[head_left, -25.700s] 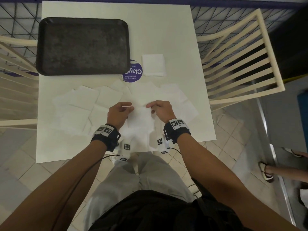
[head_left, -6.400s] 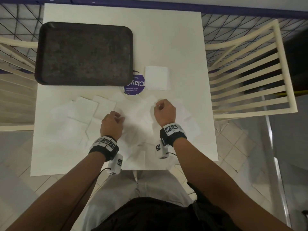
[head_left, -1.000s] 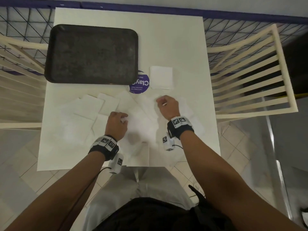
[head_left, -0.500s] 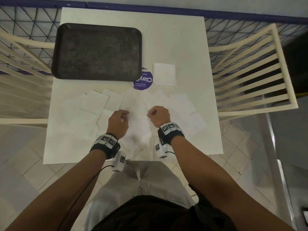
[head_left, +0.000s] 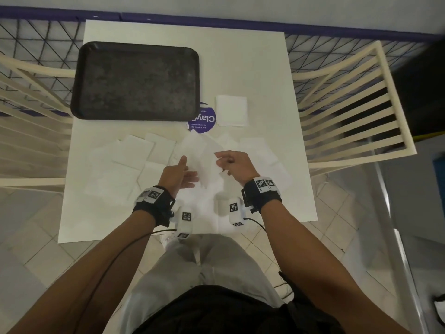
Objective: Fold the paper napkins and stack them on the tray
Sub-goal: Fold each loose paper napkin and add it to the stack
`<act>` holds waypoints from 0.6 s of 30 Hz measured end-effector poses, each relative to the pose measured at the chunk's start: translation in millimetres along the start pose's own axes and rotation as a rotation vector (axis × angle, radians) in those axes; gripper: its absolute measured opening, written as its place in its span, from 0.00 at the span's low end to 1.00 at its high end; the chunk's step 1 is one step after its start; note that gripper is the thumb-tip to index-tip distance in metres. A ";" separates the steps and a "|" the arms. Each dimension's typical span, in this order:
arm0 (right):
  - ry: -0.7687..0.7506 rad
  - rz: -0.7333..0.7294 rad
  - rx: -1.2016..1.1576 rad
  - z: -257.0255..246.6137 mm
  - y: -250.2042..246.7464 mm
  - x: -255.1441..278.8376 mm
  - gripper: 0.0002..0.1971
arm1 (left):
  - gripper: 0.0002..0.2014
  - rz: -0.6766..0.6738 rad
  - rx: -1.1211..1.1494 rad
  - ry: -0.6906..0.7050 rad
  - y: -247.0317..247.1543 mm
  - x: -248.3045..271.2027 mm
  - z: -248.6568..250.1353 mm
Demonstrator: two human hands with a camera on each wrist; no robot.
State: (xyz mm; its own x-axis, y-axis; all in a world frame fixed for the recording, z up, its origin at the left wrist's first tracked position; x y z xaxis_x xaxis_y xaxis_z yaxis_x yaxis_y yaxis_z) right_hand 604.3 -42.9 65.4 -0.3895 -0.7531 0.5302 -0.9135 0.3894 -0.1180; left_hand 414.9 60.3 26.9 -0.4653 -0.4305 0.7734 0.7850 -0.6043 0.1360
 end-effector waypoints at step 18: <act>0.158 -0.258 -0.143 19.3 24.3 20.3 0.12 | 0.17 -0.192 0.247 -0.097 20.0 14.1 3.8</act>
State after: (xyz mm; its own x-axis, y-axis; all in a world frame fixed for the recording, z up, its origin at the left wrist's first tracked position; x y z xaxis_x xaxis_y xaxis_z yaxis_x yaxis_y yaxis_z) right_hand 571.9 -59.0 57.0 -0.1147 -0.7492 0.6523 -0.9494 0.2758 0.1499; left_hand 425.6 44.8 42.9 -0.5828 -0.2511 0.7729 0.7677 -0.4822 0.4222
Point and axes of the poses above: each hand's wrist, its own x-axis away from the middle knuckle, its own y-axis out of the palm, z = x × y, the point moved 10 cm from there along -x, towards the middle knuckle, and after that the axes turned 8 degrees about -z, right-handed, at the moved point
